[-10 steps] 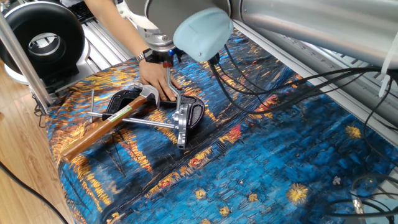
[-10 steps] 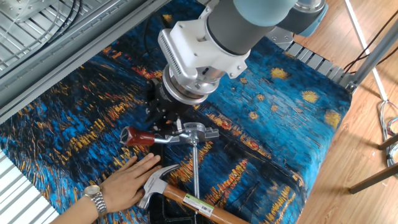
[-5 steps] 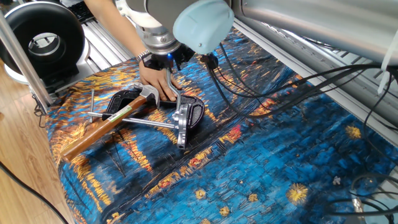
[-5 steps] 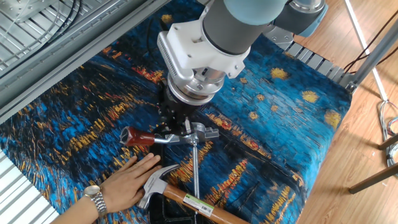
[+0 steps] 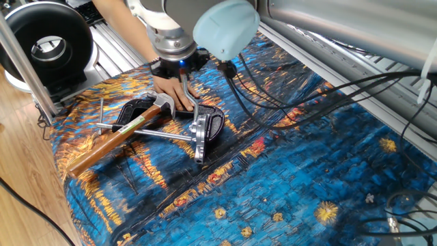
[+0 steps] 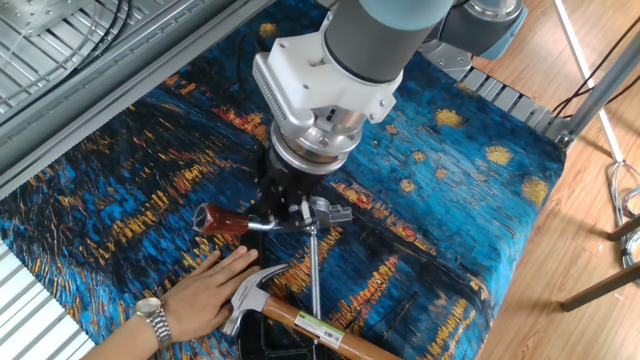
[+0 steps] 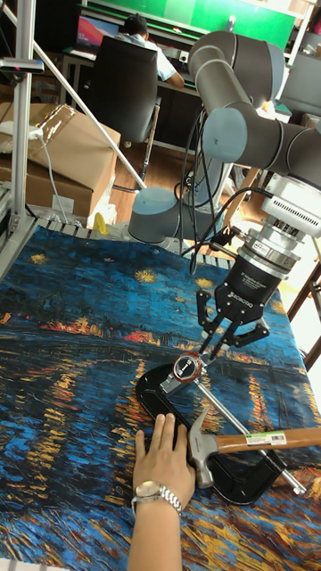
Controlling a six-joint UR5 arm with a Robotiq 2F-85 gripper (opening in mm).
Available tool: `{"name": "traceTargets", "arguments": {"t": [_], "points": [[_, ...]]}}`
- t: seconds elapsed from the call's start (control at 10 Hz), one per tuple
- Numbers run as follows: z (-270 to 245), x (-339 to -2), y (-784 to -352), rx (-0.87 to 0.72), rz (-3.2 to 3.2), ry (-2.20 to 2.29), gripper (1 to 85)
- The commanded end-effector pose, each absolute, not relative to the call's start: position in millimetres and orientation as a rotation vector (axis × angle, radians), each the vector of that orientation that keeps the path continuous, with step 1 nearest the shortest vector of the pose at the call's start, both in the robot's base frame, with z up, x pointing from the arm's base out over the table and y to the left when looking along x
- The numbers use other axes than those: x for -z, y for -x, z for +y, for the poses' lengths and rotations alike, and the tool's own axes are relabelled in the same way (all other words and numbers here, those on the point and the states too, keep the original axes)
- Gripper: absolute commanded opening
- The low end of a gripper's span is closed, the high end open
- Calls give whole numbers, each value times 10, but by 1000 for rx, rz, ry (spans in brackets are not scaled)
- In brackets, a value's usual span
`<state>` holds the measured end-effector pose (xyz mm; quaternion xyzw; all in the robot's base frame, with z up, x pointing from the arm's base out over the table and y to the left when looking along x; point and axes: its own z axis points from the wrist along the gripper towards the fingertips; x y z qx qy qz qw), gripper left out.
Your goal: Push down the lever
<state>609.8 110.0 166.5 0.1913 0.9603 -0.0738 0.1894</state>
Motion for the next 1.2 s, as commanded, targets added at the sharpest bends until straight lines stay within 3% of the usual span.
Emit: {"name": "traceTargets", "arguments": {"t": [0.0,0.2,0.3,0.4,0.7,1.1], "points": [[1122,-1682,-6324,172,2652,-503,273],[1009,-1633,-6105,253,2716,-538,237],[885,-1646,-6011,318,2729,-570,140],[867,-1631,-6003,303,2739,-582,107],[947,-1609,-6199,224,2709,-543,197],[821,-1672,-6292,273,2674,-498,197]]}}
